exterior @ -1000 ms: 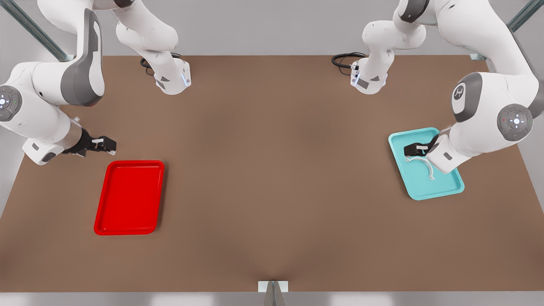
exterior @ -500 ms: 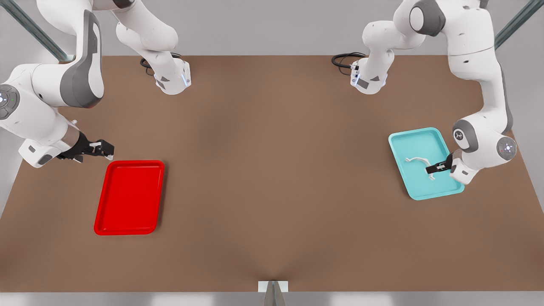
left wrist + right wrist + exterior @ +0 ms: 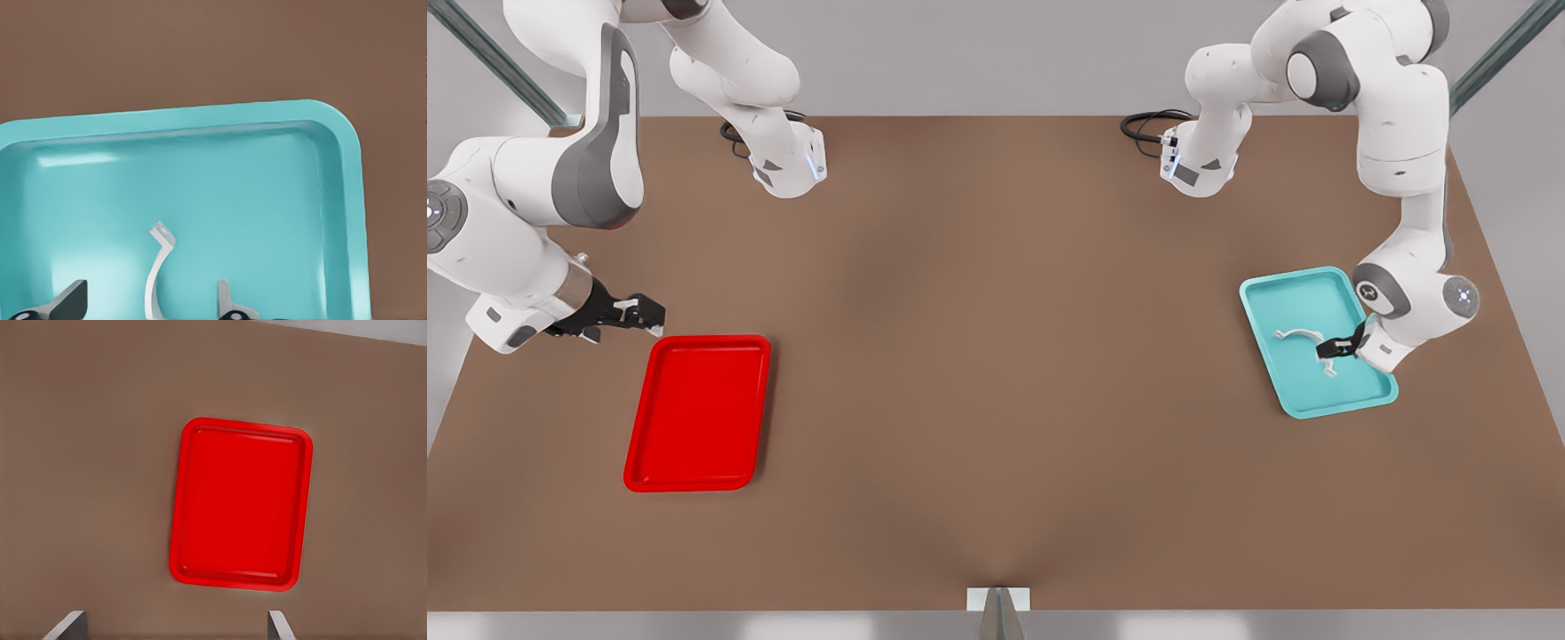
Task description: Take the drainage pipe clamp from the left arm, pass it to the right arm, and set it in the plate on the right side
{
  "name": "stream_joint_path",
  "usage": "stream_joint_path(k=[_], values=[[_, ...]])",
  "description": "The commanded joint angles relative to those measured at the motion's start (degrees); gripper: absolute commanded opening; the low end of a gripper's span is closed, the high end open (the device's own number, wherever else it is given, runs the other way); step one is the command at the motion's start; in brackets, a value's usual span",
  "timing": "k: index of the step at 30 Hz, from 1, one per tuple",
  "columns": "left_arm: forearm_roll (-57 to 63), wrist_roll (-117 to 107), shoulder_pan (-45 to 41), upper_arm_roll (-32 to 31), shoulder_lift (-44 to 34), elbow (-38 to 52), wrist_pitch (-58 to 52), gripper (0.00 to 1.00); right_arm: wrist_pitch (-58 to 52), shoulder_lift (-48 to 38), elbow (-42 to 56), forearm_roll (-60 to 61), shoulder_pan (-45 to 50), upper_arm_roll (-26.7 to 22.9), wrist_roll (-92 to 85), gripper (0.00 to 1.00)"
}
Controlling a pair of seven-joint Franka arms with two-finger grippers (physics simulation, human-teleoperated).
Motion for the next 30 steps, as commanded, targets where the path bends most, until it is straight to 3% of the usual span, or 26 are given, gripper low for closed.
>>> stream_joint_path(k=[1, 5, 15, 23, 30], values=[[-2.60, 22.23, -0.04, -0.45, 0.74, -0.08, 2.18, 0.96, 0.00, -0.05, 0.03, 0.04, -0.01, 0.01, -0.82, 1.00], [-3.30, 22.23, -0.04, -0.54, 1.26, -0.17, 2.18, 0.79, 0.00, 0.12, 0.03, 0.04, -0.01, 0.01, -0.82, 1.00], [-3.03, 25.57, -0.04, -0.62, 2.67, -0.08, 3.58, 0.67, 0.00, 0.21, 0.03, 0.04, -0.01, 0.01, -0.91, 1.00], [-2.86, 27.42, 0.04, -0.62, 3.11, -0.17, 3.49, 0.65, 0.00, 0.30, 0.12, 0.04, -0.01, 0.01, -0.91, 1.00], [-2.86, 27.50, 0.04, -0.54, 3.11, -0.17, 3.49, 0.47, 0.00, 0.30, 0.12, -0.05, -0.09, -0.07, -1.00, 1.00]])
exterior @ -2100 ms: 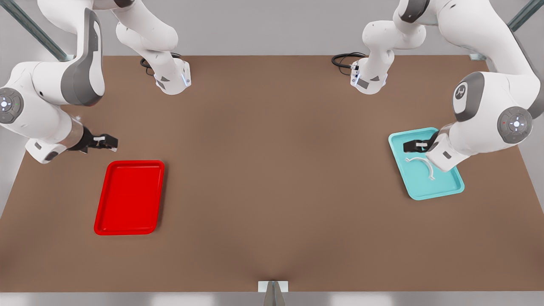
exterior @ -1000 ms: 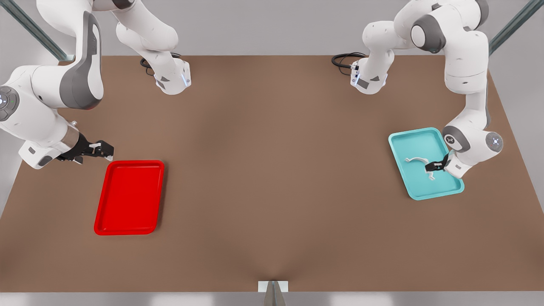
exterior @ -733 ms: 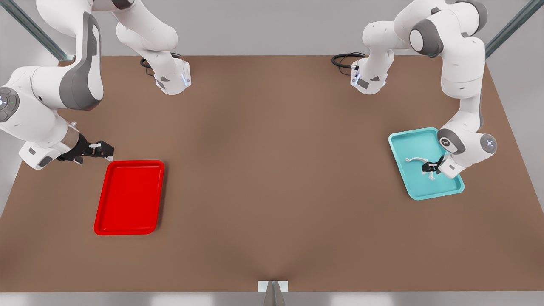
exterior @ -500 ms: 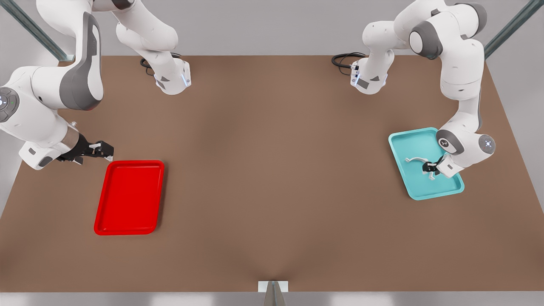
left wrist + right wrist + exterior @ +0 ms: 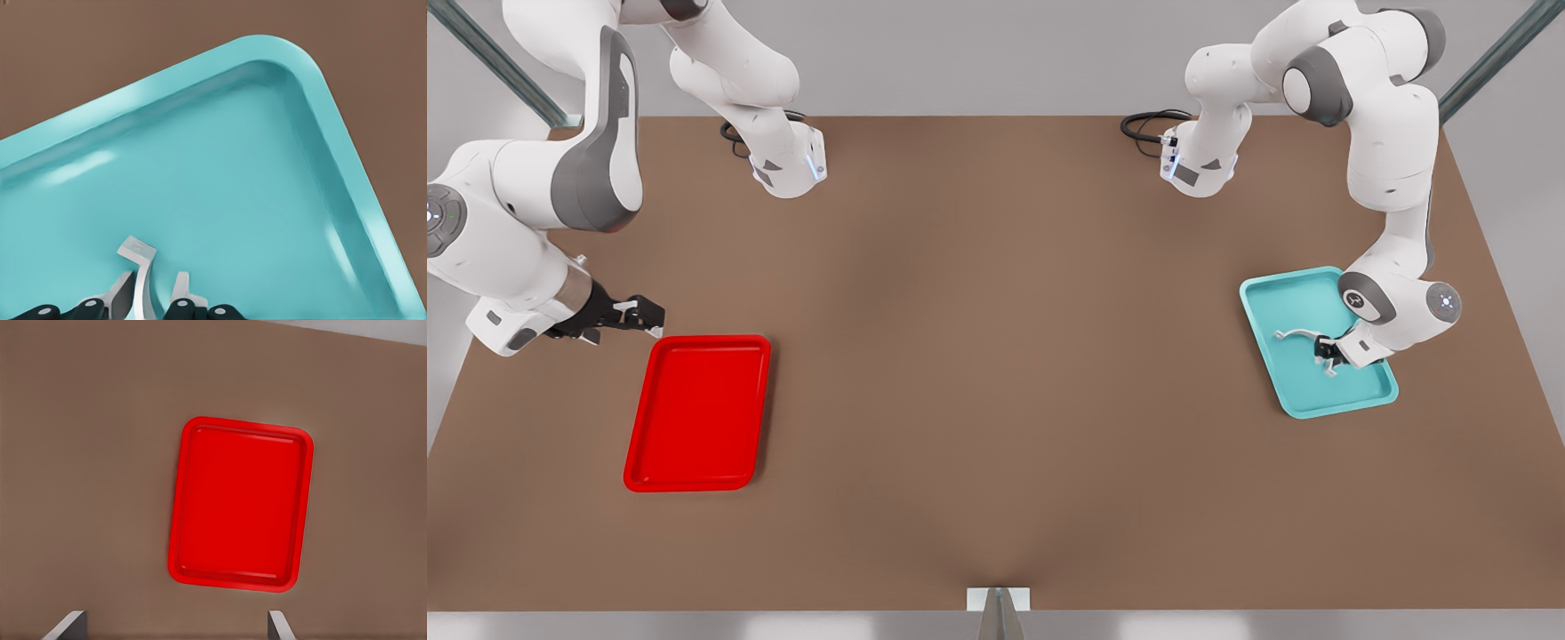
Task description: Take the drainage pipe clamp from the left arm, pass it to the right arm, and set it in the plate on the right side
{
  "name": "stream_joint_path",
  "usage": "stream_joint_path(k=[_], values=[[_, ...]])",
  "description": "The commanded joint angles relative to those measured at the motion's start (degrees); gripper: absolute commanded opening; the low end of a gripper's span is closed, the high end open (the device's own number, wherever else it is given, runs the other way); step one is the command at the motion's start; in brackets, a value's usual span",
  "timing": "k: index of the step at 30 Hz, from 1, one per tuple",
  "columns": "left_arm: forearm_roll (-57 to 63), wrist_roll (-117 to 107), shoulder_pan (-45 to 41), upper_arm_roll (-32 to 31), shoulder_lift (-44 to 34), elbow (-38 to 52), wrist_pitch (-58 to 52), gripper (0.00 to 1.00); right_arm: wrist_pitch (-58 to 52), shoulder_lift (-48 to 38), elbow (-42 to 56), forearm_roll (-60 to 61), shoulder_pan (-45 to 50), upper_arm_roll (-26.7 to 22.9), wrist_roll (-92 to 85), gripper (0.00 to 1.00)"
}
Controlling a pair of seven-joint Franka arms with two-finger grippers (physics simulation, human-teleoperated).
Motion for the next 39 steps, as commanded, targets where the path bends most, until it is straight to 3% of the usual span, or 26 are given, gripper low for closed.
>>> stream_joint_path(k=[1, 4, 7, 12, 17, 20, 23, 27, 29, 39], values=[[0.02, 6.38, 0.00, 0.02, -0.05, 0.02, 0.05, 0.44, -0.03, 0.02, 0.03, 0.04, 0.01, 0.00, -0.28, 1.00], [0.02, 6.38, 0.00, 0.10, -0.13, 0.02, -0.12, 0.44, -0.03, 0.02, 0.20, 0.04, 0.01, 0.00, -0.28, 1.00], [-0.06, 6.12, 0.00, 0.10, -0.13, 0.02, -0.12, 0.32, -0.03, 0.10, 0.20, 0.04, 0.01, 0.00, -0.28, 1.00], [-0.15, 5.77, 0.00, 0.10, -0.13, 0.02, -0.21, 0.21, -0.03, 0.10, 0.29, 0.04, 0.01, 0.00, -0.28, 1.00], [-0.15, 1.47, -0.17, 0.19, -0.92, 0.55, -0.82, 0.21, -0.03, 0.10, 0.29, 0.04, 0.01, 0.00, -0.28, 1.00], [0.20, -6.44, -0.52, 0.19, -1.36, 7.65, -14.16, 0.21, -0.03, 0.10, 0.29, 0.04, 0.01, 0.00, -0.28, 1.00], [4.15, -20.58, -3.33, 0.19, -1.98, 15.12, -27.78, 0.21, -0.03, 0.10, 0.29, 0.04, 0.01, 0.00, -0.28, 1.00], [4.33, -49.59, -14.85, 0.19, -6.29, 20.23, -40.37, 0.21, -0.03, 1.95, 2.14, 3.65, 0.54, 1.05, -0.10, 1.00], [3.98, -61.63, -19.86, 0.02, -6.20, 22.34, -41.87, 0.21, 2.43, 4.15, 3.89, 3.82, 1.33, 3.51, 1.04, 1.00], [-10.43, -118.49, -34.44, -0.07, -3.21, 33.41, -40.99, 0.21, 11.93, 12.14, 5.04, 1.11, 19.16, 3.78, 32.31, 1.00]])
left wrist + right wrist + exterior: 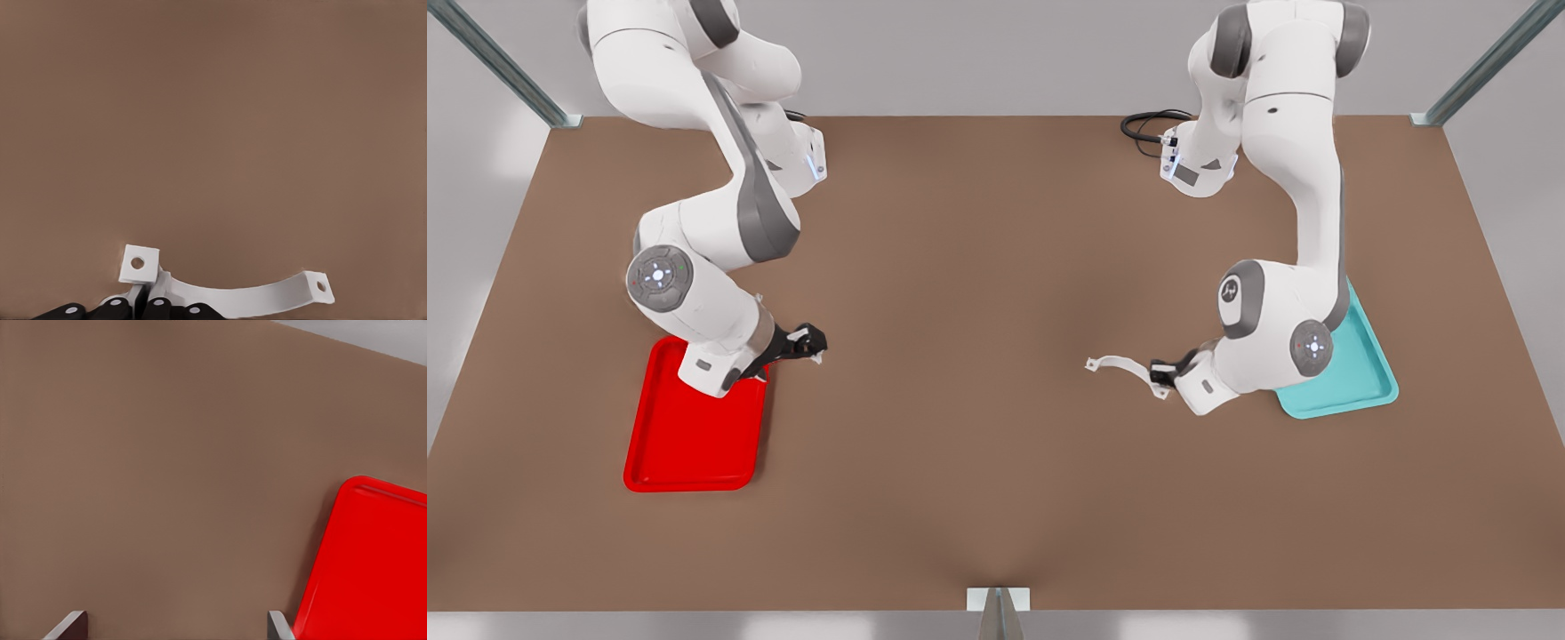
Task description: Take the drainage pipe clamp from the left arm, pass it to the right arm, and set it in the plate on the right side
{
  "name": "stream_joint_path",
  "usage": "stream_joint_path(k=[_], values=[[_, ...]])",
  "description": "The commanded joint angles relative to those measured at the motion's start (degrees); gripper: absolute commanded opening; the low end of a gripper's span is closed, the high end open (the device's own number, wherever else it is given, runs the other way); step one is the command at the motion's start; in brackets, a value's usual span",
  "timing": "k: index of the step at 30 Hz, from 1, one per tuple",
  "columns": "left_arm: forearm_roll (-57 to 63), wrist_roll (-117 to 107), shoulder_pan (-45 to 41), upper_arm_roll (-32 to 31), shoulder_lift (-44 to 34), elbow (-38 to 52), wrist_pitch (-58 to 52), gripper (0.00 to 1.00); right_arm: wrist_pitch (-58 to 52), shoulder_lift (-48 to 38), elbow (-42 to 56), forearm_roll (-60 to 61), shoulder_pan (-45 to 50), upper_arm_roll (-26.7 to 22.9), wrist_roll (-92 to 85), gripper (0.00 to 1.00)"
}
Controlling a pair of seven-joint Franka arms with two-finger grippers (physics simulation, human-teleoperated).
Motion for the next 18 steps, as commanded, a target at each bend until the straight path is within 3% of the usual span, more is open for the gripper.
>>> stream_joint_path(k=[1, 3, 6, 10, 18], values=[[-3.38, -71.23, -2.45, 0.00, 0.46, 1.53, -2.01, 0.21, 5.04, 1.05, 0.04, -2.01, 2.77, 0.03, 26.56, 1.00], [-5.76, -80.56, -5.89, -0.79, 2.22, 4.00, 1.94, 0.21, 8.12, 1.84, -0.05, -7.02, 8.74, 0.03, 38.16, 1.00], [-5.94, -86.54, -5.98, -5.53, 3.18, 6.10, 4.40, 0.21, 8.82, 3.86, 0.21, -6.76, 11.12, 0.03, 41.33, 1.00], [-5.94, -87.69, -6.24, -8.00, 3.71, 6.99, 6.34, 0.21, 9.18, 9.13, 7.59, -6.58, 12.35, 1.61, 48.70, 1.00], [-5.94, -89.97, -7.12, -10.19, 5.29, 9.53, 7.65, 0.21, 13.22, 13.88, 12.51, -4.82, 13.93, 6.71, 58.38, 1.00]])
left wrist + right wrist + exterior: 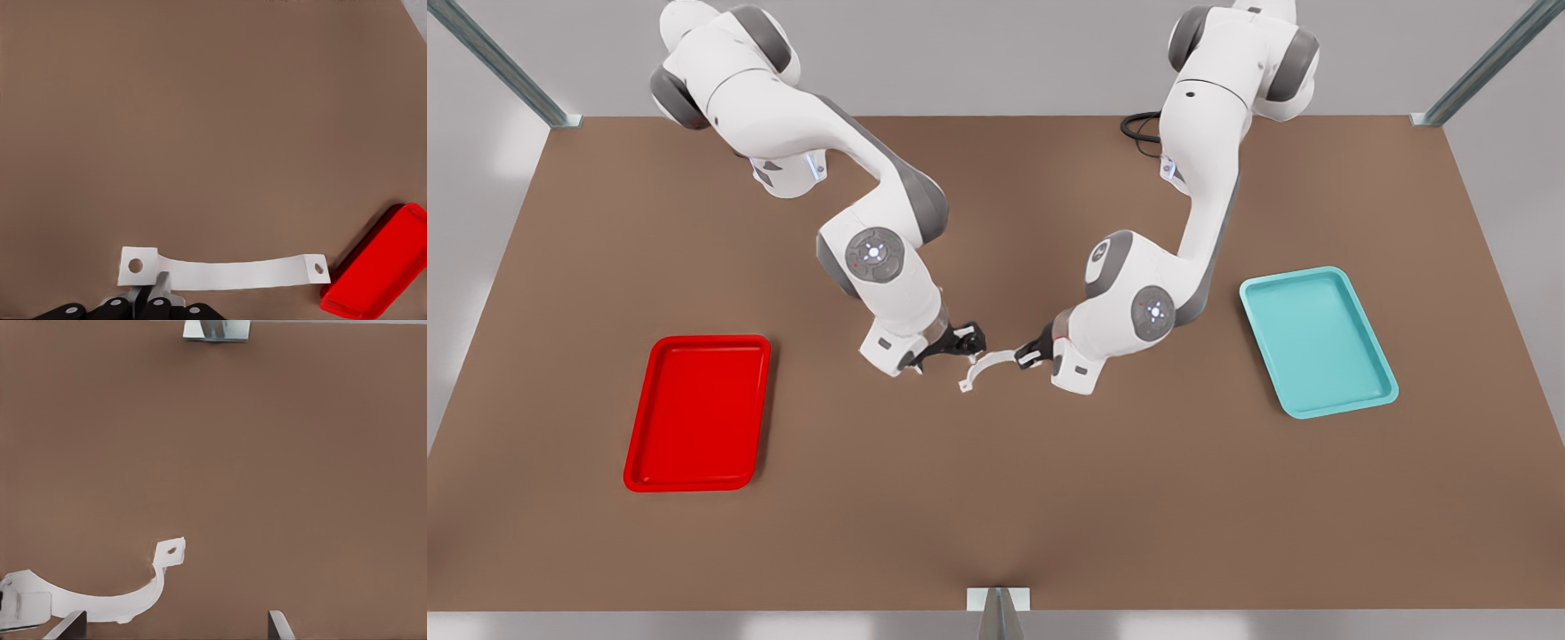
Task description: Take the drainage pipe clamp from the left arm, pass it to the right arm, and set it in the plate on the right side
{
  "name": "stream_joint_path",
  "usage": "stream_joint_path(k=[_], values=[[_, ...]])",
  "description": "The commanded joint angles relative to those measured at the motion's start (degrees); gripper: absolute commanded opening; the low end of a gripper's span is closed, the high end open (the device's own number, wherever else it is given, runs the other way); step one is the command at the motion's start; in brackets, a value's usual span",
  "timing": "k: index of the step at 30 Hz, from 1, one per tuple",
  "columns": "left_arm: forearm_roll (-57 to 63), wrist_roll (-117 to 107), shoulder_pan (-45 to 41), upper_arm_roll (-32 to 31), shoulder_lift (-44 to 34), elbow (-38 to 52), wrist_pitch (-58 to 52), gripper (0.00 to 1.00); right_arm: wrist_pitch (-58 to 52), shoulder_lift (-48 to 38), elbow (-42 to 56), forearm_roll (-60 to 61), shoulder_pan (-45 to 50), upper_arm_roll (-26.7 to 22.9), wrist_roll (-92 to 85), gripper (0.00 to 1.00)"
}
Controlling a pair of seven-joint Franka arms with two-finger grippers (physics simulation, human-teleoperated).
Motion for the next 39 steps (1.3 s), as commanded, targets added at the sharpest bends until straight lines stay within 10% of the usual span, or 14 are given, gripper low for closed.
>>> stream_joint_path(k=[1, 26, 30, 34, 36, 39], values=[[-0.30, -34.58, 0.00, -0.12, -0.05, 0.29, 1.32, 0.21, 3.05, 0.73, 0.94, 0.40, 0.24, 0.63, 29.14, 1.00], [0.14, -28.34, -0.52, -1.61, -0.67, 2.13, 1.06, 0.21, 18.43, 9.78, -3.45, 6.90, 0.95, 1.33, 16.14, 1.00], [0.14, -28.43, -0.52, -1.61, -0.76, 2.22, 1.06, 0.21, 18.34, 9.69, -3.45, 6.73, 0.95, 1.24, 16.05, 0.42], [0.14, -27.90, -0.87, -1.52, -0.67, 2.22, 1.15, 0.21, 17.03, 8.55, -4.24, 6.46, 0.77, 1.24, 16.58, 0.40], [0.14, -25.53, -0.96, -1.52, -0.67, 2.31, 1.15, 1.00, 16.23, 8.02, -4.51, 6.37, 0.68, 1.24, 16.58, 0.38], [0.22, -25.62, -1.22, -1.61, -0.84, 3.27, 0.80, 1.00, 16.14, 8.02, -4.51, 5.23, 0.60, 1.24, 16.49, 0.22]])
